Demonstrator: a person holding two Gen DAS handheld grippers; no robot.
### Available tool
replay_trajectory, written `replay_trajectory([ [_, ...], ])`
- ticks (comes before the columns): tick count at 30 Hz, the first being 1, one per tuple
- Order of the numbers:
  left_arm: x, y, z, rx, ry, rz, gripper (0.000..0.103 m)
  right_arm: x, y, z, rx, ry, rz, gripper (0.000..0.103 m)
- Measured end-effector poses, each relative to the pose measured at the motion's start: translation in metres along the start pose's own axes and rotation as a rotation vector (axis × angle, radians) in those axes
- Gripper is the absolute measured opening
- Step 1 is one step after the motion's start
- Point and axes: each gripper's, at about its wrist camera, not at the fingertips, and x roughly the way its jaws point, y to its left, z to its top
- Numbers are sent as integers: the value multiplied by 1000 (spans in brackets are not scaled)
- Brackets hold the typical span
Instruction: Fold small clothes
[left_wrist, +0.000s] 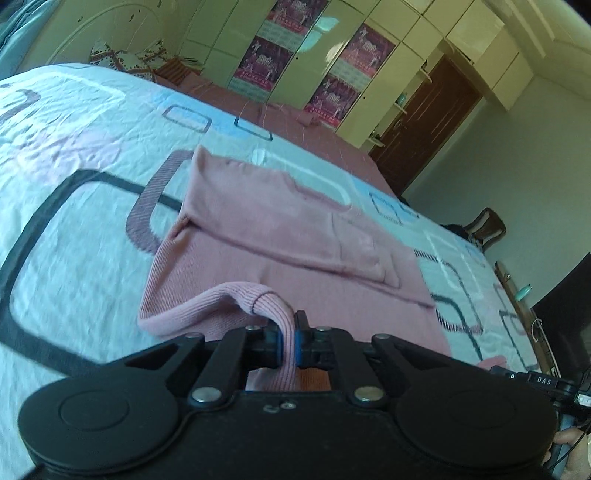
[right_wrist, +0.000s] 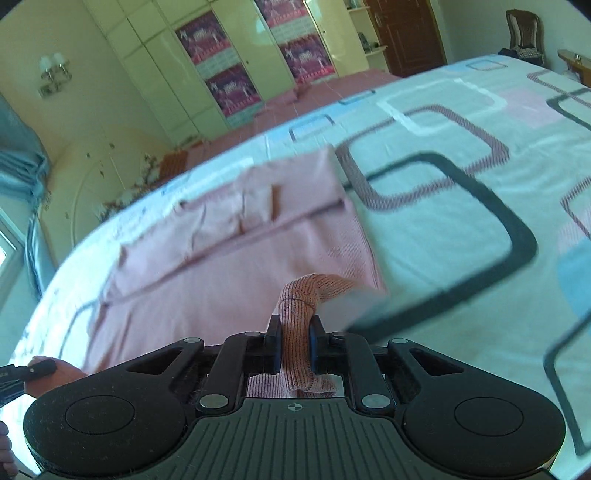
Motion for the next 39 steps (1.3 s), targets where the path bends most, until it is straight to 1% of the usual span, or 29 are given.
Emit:
replay_trajectory([
  [4,31,-7,47,9,-71,5,5,27,4,52,-4,-48,5,13],
  [7,65,-6,81,-10,-94,17,5,57,2,94,22,-68,18,13],
  [9,91,-3,100,-16,-100,42,5,83,-1,120,55,-67,23,13],
  [14,155,6,135,-36,-83,107,5,163,-11,170,142,-17,24,13],
  [18,198,14,152,-50,-58,162,5,220,-22,191,214,29,9,13],
  [20,218,18,158,-36,-36,196,5,242,-29,198,241,48,3,13],
  [21,227,20,159,-25,-20,212,7,252,-32,200,252,65,2,13],
  [23,241,22,160,-8,17,243,17,269,-38,202,267,93,-8,14],
  [24,242,25,159,-16,31,248,22,275,-40,203,271,99,-17,18],
  [25,243,28,159,-27,43,241,24,278,-43,204,269,105,-17,34],
  [26,241,31,159,-31,46,228,32,278,-45,205,268,101,-19,42],
  [27,238,32,159,-24,38,221,54,274,-48,207,261,77,-21,58],
  [28,232,32,159,-9,18,224,68,269,-50,209,249,51,-20,65],
  [29,224,32,159,14,-17,226,85,264,-51,211,233,28,-14,66],
  [30,217,31,159,38,-39,222,86,260,-53,214,213,15,-3,66],
  [31,212,31,161,55,-43,212,86,257,-55,216,195,10,7,66],
  [33,210,33,164,84,-29,189,86,255,-57,221,157,-5,27,66],
  [35,220,33,167,135,2,189,86,258,-57,222,104,-2,38,66],
  [39,251,32,168,192,47,204,83,282,-46,217,-3,47,42,66],
])
